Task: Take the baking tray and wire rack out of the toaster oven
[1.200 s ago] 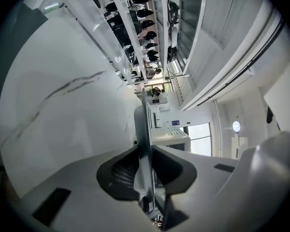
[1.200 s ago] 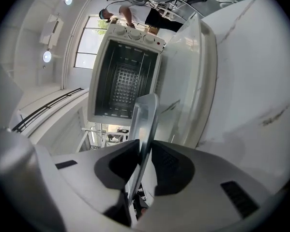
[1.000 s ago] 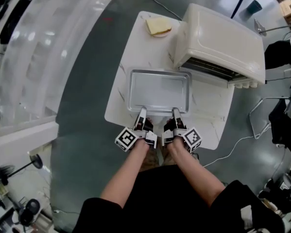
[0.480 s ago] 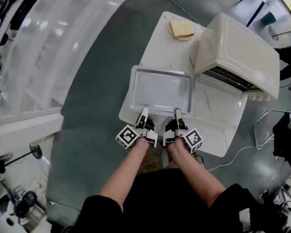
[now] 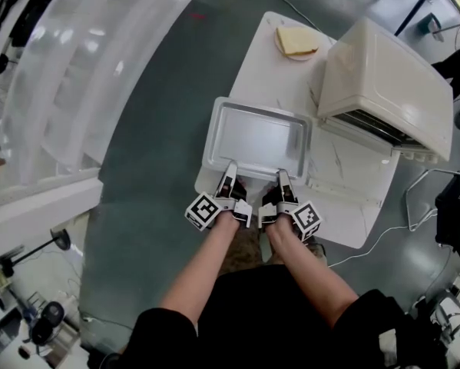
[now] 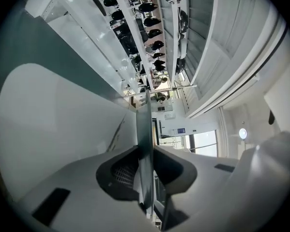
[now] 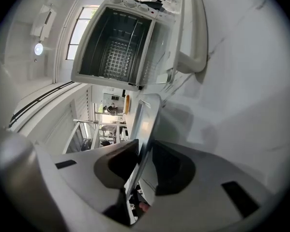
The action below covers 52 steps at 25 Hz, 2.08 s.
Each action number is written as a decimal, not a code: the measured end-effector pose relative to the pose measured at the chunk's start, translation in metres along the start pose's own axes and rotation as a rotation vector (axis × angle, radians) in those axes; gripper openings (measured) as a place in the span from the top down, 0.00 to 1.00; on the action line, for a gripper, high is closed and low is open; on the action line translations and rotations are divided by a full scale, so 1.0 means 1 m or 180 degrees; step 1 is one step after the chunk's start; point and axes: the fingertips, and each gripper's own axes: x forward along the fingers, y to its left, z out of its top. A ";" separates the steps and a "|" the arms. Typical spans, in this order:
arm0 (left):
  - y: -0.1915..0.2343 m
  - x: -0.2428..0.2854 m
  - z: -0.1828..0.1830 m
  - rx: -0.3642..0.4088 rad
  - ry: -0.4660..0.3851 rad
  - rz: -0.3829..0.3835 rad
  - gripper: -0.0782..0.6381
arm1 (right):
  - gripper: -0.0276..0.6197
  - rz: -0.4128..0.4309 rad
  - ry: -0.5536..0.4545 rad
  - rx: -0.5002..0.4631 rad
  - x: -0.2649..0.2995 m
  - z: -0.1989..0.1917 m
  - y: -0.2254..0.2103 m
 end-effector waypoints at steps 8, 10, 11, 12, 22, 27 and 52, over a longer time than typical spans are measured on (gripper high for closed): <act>0.024 0.007 -0.003 -0.0110 0.0068 0.0256 0.76 | 0.80 -0.0062 -0.0086 0.0005 0.010 0.005 -0.008; 0.032 0.005 -0.004 -0.0133 0.0101 0.0396 0.77 | 0.81 -0.0096 -0.0057 0.0052 0.011 0.005 -0.011; 0.036 0.004 -0.005 -0.0128 0.0138 0.0487 0.77 | 0.81 -0.0110 -0.0034 0.0082 0.012 0.005 -0.012; 0.039 0.003 -0.005 -0.0106 0.0185 0.0597 0.77 | 0.81 -0.0131 -0.0001 0.0108 0.013 0.005 -0.013; 0.052 0.004 -0.007 0.0055 0.0514 0.1199 0.72 | 0.68 -0.0435 0.0290 0.0079 0.012 -0.001 -0.023; 0.045 0.004 -0.017 0.0073 0.0686 0.1332 0.57 | 0.64 -0.0640 0.0438 0.0142 0.009 0.002 -0.024; 0.049 -0.027 -0.056 0.1292 0.1823 0.1987 0.40 | 0.54 -0.1022 0.1288 0.0183 -0.032 0.008 -0.026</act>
